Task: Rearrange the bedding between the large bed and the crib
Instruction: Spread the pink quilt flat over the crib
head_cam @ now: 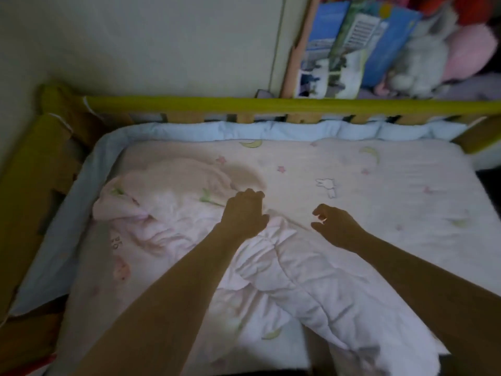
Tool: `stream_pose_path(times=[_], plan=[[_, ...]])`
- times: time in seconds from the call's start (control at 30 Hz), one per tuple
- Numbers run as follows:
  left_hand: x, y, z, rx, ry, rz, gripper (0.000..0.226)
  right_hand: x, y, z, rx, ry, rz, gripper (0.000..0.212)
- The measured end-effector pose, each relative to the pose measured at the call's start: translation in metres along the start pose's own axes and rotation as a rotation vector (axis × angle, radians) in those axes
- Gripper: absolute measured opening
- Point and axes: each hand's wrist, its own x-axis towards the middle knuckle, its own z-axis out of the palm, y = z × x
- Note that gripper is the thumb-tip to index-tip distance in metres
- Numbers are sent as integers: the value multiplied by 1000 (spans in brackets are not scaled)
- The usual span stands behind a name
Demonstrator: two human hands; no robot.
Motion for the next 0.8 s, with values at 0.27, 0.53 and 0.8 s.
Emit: stream_pose_path(times=[0.27, 0.53, 0.8], plan=[[-19, 129, 89, 383, -364, 474, 102, -118, 164, 6, 286, -53, 295, 50], [-52, 181, 160, 723, -376, 704, 30, -208, 197, 93, 351, -202, 296, 93], [-27, 185, 84, 175, -2, 626, 21, -196, 181, 78, 458, 279, 424, 13]])
